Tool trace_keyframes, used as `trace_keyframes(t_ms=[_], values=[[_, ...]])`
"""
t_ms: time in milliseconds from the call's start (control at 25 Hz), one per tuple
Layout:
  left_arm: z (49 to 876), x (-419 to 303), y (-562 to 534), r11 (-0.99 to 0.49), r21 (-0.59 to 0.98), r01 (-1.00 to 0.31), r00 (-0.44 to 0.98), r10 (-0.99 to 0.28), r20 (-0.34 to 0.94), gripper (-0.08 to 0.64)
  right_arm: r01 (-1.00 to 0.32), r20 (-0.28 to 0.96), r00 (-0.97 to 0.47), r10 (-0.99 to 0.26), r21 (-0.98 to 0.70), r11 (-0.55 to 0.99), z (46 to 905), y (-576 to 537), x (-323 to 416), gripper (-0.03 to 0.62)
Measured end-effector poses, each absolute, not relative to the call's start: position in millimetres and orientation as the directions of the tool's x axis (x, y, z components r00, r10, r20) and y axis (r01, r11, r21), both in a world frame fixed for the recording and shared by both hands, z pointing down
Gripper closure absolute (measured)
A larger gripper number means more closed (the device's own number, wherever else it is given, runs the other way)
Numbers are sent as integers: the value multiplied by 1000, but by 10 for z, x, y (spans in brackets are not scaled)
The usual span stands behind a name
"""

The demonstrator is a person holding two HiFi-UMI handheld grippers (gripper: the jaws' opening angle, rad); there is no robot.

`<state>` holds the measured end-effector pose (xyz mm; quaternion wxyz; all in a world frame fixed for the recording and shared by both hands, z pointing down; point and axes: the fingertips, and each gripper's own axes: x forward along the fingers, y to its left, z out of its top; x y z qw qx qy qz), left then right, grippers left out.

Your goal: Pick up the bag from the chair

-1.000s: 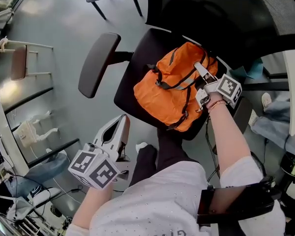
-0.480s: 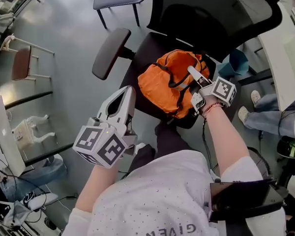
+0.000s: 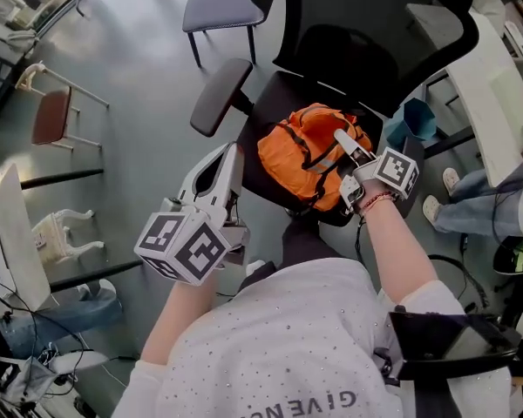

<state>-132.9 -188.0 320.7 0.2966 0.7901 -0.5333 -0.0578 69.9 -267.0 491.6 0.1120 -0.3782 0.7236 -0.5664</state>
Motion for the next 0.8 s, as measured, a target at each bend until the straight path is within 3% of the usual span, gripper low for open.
trace_keyframes(t_ms=[480,800], values=[[2299,-1614,-1552,-350,480,-804,451,-886,110,548,-479,229,-707,-669,-851,215,3849,-2279,272,566],[2059,-1691,-1247,-389,485,-783,475,-878,62,548,-404,130,-701,-701,-883,240,3505,-2028,134,566]])
